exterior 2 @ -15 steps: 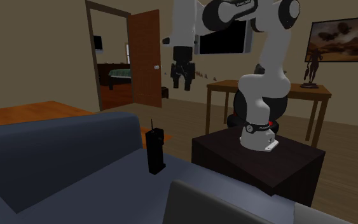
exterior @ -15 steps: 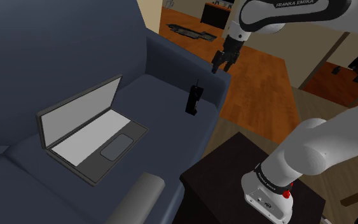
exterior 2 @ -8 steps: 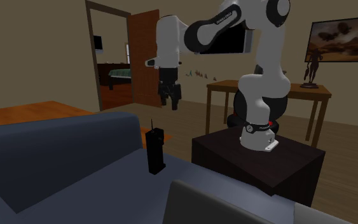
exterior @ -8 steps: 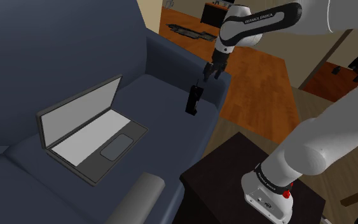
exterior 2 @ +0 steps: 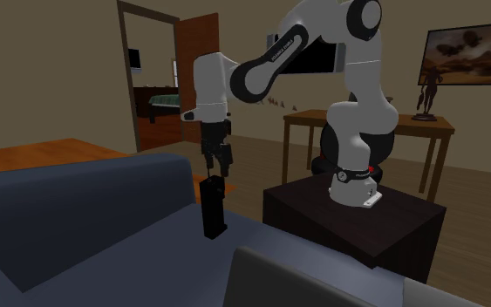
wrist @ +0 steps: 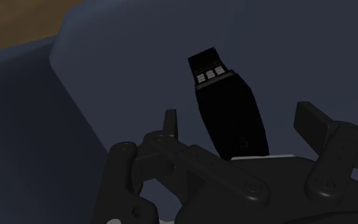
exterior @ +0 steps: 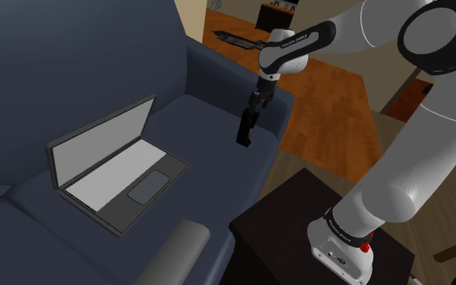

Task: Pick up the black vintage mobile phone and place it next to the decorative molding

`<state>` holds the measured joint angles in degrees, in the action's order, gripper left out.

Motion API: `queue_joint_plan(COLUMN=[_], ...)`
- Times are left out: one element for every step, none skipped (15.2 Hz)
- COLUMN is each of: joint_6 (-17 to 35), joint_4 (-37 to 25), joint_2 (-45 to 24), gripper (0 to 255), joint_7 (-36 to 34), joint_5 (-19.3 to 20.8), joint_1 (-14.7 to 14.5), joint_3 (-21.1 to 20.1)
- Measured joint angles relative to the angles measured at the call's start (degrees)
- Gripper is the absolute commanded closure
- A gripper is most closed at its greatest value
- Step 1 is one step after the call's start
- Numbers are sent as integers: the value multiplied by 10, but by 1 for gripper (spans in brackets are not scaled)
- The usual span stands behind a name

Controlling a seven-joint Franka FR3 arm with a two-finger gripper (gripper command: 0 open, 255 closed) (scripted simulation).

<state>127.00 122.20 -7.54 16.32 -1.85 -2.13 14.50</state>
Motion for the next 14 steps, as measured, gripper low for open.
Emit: queue_joint_plan(joint_6=[7, 15, 22, 31, 39, 44, 47, 48, 48, 49, 49, 49, 49, 49], joint_4=[0, 4, 5, 12, 14, 16, 17, 18, 18, 18, 18, 18, 18, 18], joint_2=[-7, -12, -18, -21, -26, -30, -32, -32, -33, -33, -33, -33, -33, -33], gripper=[0, 0, 0, 0, 0, 0, 0, 0, 0, 0, 0, 0, 255, 255], joint_7=[4, 4, 5, 6, 7, 8, 8, 9, 9, 9, 9, 9, 9, 9], joint_5=[-2, -4, -6, -7, -9, -10, -11, -11, -11, -11, -11, -11, -11, -11], joint_1=[2, 1, 1, 1, 2, 2, 2, 2, 2, 2, 2, 2, 2, 2], joint_3=[0, 0, -1, -1, -2, -2, -2, -2, -2, -2, -2, -2, -2, -2])
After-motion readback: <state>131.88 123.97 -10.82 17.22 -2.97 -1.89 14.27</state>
